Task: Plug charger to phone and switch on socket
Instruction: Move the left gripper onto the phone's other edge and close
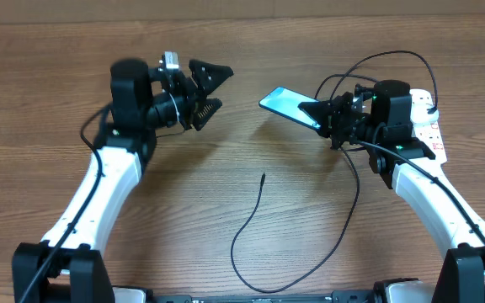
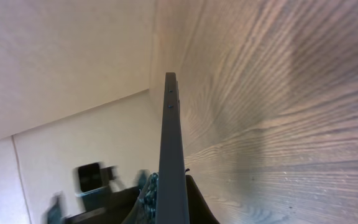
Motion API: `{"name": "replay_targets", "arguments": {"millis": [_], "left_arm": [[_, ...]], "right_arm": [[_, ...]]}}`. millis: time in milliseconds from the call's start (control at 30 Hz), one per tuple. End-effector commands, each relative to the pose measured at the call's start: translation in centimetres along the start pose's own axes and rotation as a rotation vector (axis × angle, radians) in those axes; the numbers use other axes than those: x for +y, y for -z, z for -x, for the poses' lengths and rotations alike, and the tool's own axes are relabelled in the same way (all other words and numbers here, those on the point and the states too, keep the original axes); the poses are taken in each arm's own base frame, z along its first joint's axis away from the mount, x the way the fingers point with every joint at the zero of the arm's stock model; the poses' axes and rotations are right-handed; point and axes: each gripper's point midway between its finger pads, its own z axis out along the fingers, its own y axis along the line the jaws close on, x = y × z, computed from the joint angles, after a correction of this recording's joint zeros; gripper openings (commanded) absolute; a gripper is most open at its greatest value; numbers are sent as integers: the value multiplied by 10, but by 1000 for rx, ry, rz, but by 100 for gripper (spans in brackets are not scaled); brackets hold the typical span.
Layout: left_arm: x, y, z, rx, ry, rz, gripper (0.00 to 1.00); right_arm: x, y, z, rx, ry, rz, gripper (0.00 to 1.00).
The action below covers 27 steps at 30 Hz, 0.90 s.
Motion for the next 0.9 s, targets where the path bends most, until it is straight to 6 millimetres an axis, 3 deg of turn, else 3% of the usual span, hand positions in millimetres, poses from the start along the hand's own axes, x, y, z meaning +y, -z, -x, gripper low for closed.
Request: {"name": "replay_targets", "arguments": {"millis": [0, 133, 433, 600, 867], "left_arm": [[25, -4, -8, -25, 150, -17, 100], [19, -2, -5, -61, 139, -97, 100], [19, -2, -2, -77, 181, -105, 100], [31, -7, -7, -80, 229, -55, 100], [37, -17, -16, -95, 311, -21, 100]], "right_arm": [[23, -2, -11, 35, 42, 59, 4], [37, -7, -23, 59, 81, 105, 4], [44, -23, -48, 78, 83, 116, 4], [59, -27, -62, 94, 135, 172, 4], [60, -33, -73, 95, 149, 169, 4]]}}
